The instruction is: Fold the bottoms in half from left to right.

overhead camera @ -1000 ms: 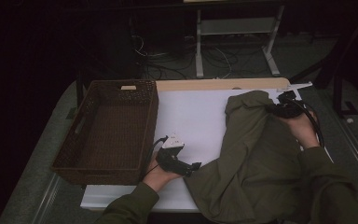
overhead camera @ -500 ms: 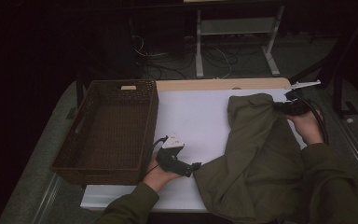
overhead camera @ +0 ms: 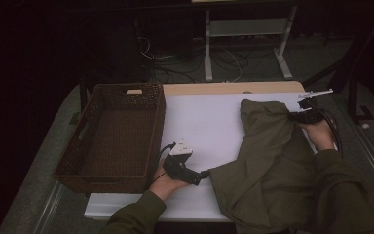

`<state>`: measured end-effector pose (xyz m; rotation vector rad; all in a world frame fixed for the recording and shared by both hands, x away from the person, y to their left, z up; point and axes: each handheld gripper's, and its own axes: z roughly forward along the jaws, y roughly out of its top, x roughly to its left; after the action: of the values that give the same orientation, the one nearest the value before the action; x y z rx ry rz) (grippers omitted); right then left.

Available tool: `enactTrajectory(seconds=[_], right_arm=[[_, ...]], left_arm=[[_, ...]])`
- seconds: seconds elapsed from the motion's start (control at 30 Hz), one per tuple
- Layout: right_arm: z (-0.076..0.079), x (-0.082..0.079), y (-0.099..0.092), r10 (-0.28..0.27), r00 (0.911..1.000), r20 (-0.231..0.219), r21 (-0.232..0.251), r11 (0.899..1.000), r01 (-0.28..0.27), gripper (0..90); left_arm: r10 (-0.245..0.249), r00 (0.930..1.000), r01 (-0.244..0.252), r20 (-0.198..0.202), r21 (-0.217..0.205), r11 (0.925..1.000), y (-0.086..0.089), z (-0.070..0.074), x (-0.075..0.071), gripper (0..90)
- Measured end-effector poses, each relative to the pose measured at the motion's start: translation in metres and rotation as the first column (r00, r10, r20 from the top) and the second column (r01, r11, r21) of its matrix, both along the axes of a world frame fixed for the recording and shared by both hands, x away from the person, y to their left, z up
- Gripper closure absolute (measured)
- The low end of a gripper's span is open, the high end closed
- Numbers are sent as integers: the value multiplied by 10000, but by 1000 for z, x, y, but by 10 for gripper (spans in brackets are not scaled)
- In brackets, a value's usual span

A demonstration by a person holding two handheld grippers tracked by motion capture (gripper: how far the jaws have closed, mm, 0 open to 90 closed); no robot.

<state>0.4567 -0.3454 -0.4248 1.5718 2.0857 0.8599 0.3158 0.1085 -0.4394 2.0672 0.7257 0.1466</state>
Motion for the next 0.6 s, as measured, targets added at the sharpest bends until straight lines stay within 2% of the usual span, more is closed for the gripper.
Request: enactTrajectory(seconds=[0.03, 0.23, 0.27, 0.3, 0.33, 0.43, 0.6], right_arm=[[-6, 1, -2, -62, 9999, -86, 99, 9999, 63, 870], [-17, 2, -1, -104, 9997, -228, 124, 9999, 107, 865], [-20, 3, -1, -124, 9995, -289, 131, 9998, 128, 804], [-20, 3, -1, -124, 9995, -289, 131, 9998, 128, 804], [-21, 2, -1, -301, 9992, -251, 176, 9994, 306, 687], [-20, -3, -2, -261, 9996, -126, 558, 9981, 268, 568], [-11, -20, 1, -219, 9995, 213, 921, 9956, 198, 447]], left_arm=[[-4, 10000, 4, -7, 11, 10000, 0, 0, 0, 0], [-36, 10000, 36, -87, 55, 10000, 0, -1, 0, 0], [-60, 9999, 61, -98, 64, 10000, 0, -1, 0, 0], [-60, 9999, 61, -98, 64, 10000, 0, -1, 0, 0], [-91, 9999, 92, -109, 74, 9999, 0, -1, 0, 0], [-178, 9997, 180, -151, 126, 9998, 0, -2, -1, 0], [-233, 9994, 237, -263, 153, 9996, 0, -2, -3, 0]])
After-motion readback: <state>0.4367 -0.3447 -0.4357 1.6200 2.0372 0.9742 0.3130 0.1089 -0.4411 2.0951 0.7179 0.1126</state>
